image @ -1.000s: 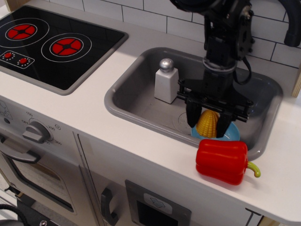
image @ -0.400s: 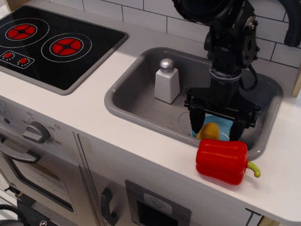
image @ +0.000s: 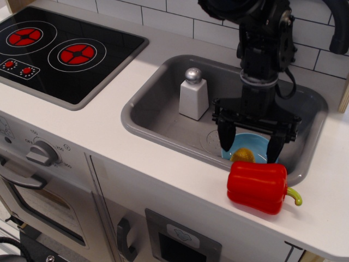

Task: Put corn in bowl sink

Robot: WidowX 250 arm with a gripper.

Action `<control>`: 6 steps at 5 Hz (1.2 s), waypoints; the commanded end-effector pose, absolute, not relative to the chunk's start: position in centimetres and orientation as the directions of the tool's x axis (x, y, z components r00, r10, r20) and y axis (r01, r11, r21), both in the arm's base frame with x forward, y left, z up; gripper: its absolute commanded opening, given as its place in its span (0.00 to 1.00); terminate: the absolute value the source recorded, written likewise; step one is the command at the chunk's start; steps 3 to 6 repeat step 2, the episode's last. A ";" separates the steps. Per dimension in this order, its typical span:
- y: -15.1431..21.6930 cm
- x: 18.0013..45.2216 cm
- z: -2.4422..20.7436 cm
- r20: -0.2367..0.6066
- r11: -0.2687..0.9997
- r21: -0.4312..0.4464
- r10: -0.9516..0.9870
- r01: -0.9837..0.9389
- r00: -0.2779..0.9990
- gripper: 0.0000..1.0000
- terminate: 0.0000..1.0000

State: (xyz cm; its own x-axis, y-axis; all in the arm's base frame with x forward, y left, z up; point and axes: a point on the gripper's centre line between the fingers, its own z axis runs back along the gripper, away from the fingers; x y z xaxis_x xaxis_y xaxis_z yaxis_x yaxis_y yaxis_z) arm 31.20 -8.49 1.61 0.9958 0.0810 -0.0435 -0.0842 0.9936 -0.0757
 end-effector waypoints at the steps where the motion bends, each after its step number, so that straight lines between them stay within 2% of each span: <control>1: -8.0 32.7 5.7 0.054 0.989 -0.111 0.099 -0.092 0.994 1.00 0.00; 2: -8.0 32.7 5.7 0.054 0.989 -0.111 0.099 -0.092 0.994 1.00 1.00; 6: -8.0 32.7 5.7 0.054 0.989 -0.111 0.099 -0.092 0.994 1.00 1.00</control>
